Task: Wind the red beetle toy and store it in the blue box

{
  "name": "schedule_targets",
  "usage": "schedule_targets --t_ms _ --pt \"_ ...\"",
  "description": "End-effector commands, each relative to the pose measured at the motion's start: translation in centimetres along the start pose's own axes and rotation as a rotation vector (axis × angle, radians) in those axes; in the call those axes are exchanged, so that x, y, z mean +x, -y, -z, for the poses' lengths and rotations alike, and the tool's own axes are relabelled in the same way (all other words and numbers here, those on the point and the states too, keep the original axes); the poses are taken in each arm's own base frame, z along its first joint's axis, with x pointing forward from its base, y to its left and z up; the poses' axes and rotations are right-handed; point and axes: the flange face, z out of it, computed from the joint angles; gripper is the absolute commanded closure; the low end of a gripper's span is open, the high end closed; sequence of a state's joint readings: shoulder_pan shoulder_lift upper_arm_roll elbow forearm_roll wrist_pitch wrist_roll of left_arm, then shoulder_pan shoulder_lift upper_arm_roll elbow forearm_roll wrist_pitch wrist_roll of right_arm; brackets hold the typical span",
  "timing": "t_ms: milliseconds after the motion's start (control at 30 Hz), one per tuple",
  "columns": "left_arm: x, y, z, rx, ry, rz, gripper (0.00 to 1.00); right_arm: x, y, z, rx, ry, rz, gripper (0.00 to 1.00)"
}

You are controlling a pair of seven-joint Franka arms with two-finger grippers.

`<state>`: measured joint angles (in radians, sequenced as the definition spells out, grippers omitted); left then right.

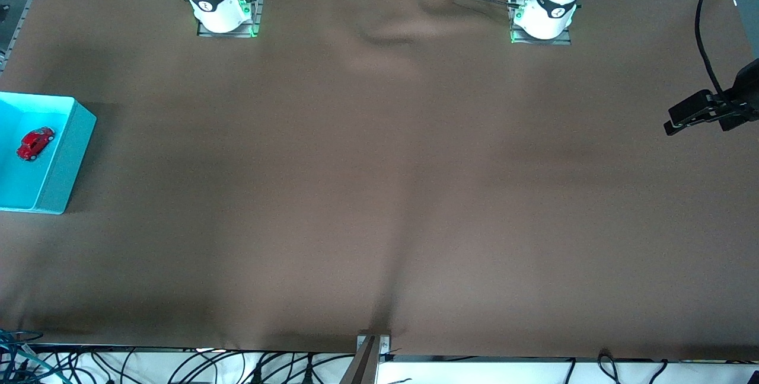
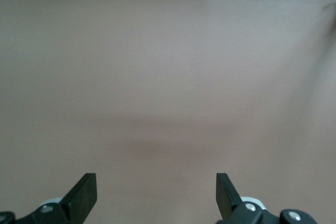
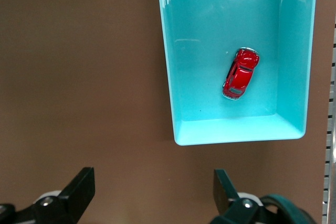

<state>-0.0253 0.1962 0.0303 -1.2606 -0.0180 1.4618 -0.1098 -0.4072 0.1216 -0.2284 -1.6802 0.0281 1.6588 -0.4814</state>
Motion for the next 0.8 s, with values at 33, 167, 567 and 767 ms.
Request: schedule_targets --t_ms 33,167,567,767 --pt "-0.2 0.0 0.1 -0.017 0.007 -0.008 0.0 -1.3 2.3 1.9 -0.006 0.013 0.032 0.0" --pt "-0.2 0.0 0.1 -0.017 0.007 -0.008 0.0 -1.6 4.4 3.3 -0.036 0.018 -0.01 0.0" --pt "-0.2 0.0 0.1 -0.016 0.007 -0.008 0.0 -2.8 11.7 6.3 -0.097 0.076 -0.004 0.0" --pt "-0.2 0.0 0.1 -0.016 0.007 -0.008 0.0 -3.2 15.6 7.1 -0.107 0.094 -0.036 0.0"
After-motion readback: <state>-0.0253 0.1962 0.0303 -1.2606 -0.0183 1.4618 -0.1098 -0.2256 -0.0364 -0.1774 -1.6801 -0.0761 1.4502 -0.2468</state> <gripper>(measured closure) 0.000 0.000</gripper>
